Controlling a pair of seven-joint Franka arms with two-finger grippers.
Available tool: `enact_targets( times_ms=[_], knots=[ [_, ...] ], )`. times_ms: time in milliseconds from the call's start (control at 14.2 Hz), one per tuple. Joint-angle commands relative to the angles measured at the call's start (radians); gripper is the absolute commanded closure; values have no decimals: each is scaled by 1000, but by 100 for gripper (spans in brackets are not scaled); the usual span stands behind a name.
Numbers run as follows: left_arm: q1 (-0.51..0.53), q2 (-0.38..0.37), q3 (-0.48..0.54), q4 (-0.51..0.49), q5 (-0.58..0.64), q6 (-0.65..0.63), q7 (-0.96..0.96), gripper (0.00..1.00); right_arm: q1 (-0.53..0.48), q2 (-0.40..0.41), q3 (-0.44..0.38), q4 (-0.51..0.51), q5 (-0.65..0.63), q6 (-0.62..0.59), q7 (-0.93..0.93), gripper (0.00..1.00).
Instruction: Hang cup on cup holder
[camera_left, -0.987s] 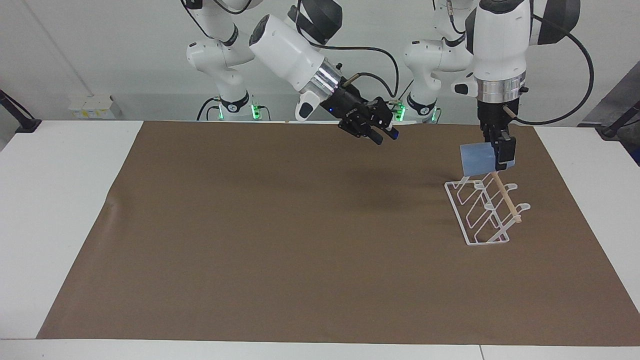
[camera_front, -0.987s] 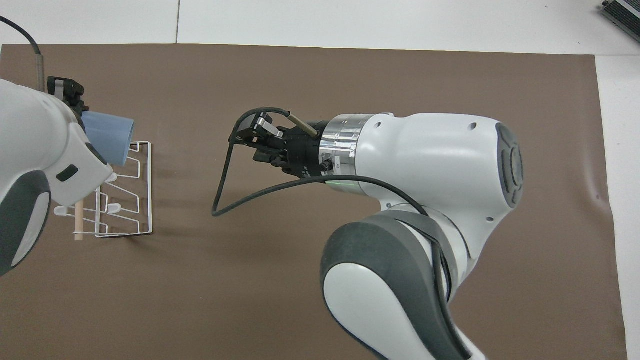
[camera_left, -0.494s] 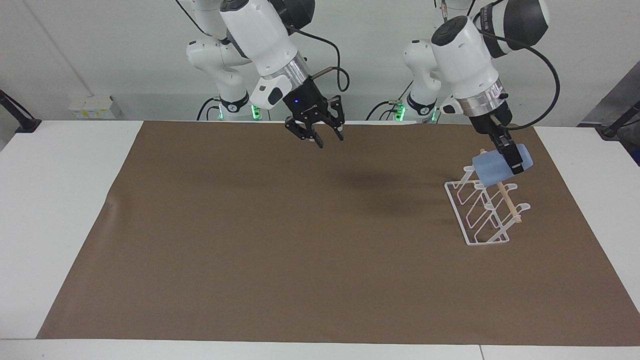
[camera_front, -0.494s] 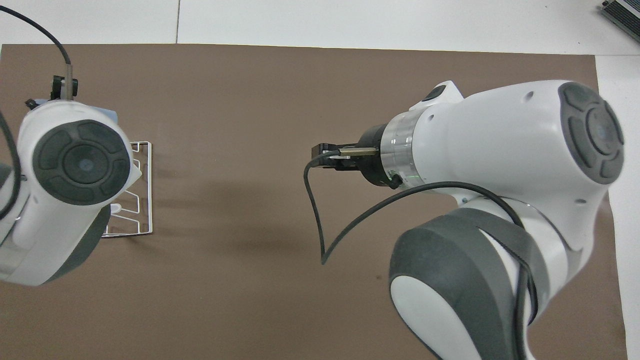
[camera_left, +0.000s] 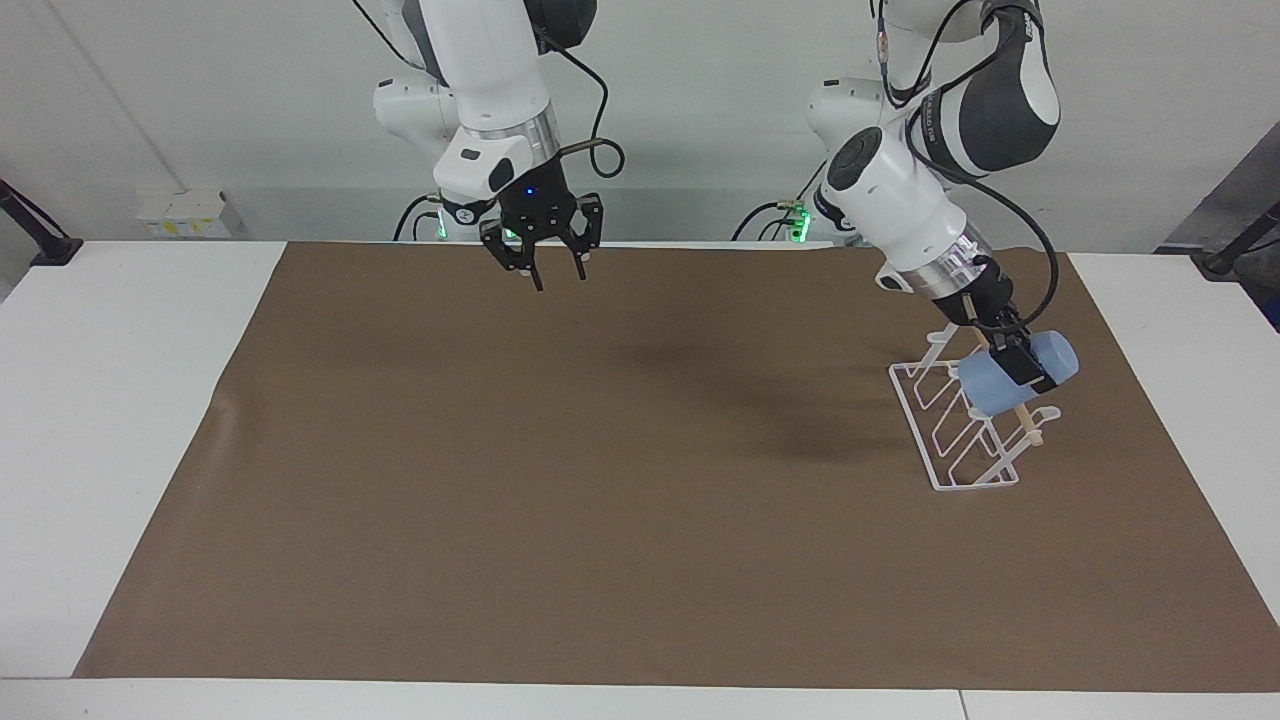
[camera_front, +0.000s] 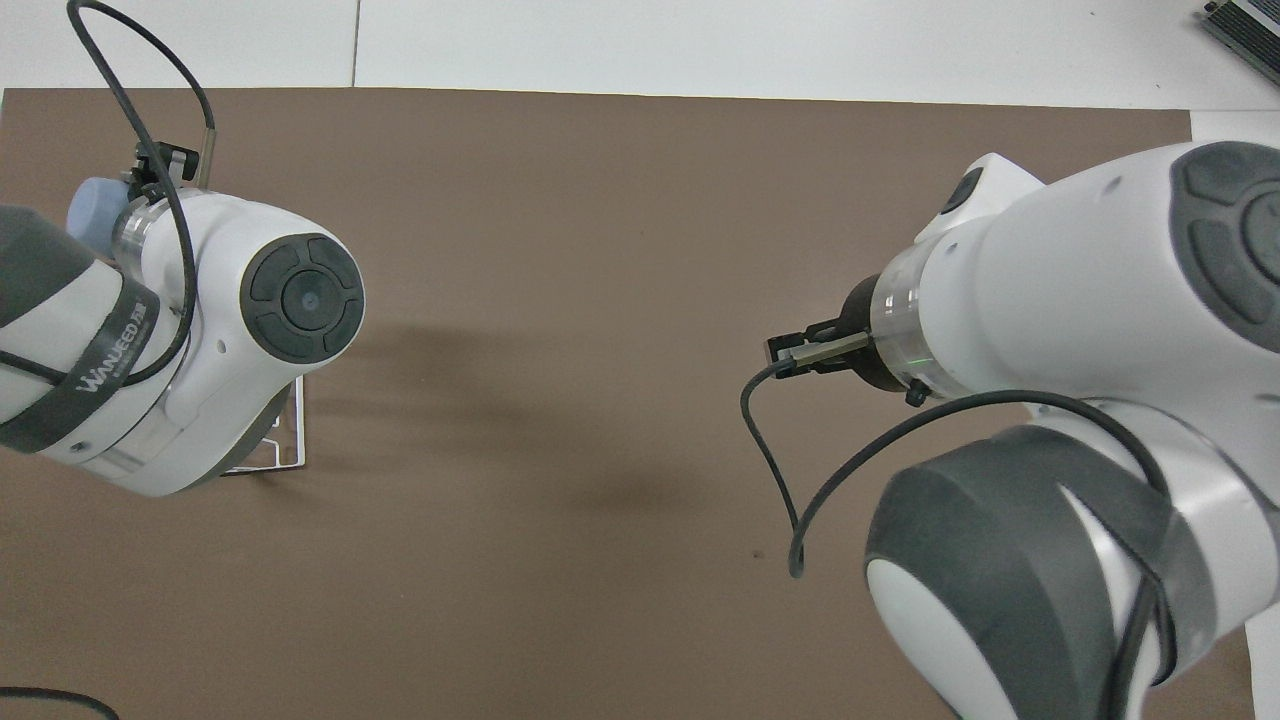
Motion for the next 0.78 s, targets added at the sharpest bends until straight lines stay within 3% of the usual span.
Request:
enact_targets(
  times_ms=[0, 494, 705],
  knots=[
    [11, 7, 9, -8, 28, 28, -28, 100, -78, -18, 9, -6, -16, -64, -31, 46],
    [138, 10, 12, -119, 32, 261, -35, 100, -224, -60, 9, -104, -16, -58, -169, 41],
    [140, 21, 12, -119, 60, 271, -34, 100, -253, -89, 8, -181, -19, -14, -173, 39]
  ],
)
